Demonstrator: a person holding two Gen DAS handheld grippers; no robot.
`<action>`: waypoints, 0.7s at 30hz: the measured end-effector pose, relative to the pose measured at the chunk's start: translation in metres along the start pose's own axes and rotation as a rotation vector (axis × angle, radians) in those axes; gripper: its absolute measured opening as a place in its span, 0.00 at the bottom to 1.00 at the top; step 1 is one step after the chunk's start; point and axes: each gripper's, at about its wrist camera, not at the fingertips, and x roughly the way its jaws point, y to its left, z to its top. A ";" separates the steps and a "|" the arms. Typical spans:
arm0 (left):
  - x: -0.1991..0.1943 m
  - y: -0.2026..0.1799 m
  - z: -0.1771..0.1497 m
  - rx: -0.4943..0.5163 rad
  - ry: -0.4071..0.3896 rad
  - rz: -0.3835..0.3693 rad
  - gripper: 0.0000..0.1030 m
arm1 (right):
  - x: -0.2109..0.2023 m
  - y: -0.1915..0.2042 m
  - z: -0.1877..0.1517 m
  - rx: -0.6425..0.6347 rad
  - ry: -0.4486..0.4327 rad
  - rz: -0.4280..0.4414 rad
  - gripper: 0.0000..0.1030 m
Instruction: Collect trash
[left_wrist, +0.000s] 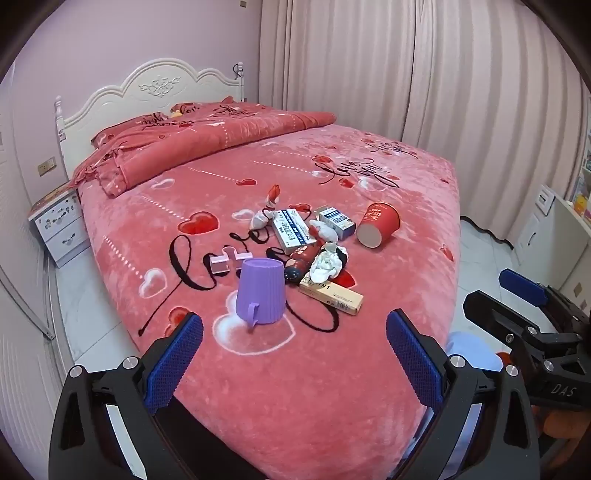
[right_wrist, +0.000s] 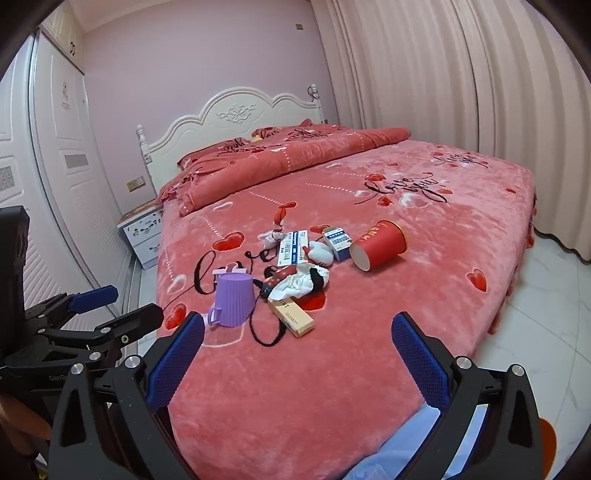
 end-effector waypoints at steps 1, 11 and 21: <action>0.000 0.000 0.000 -0.002 0.003 0.001 0.94 | 0.000 0.000 0.000 0.000 0.000 0.000 0.96; 0.002 0.005 0.000 0.000 0.018 -0.001 0.94 | 0.007 0.006 -0.005 0.014 0.010 0.032 0.96; 0.006 0.001 -0.004 0.015 0.030 0.003 0.94 | 0.011 0.003 -0.008 0.021 0.018 0.038 0.96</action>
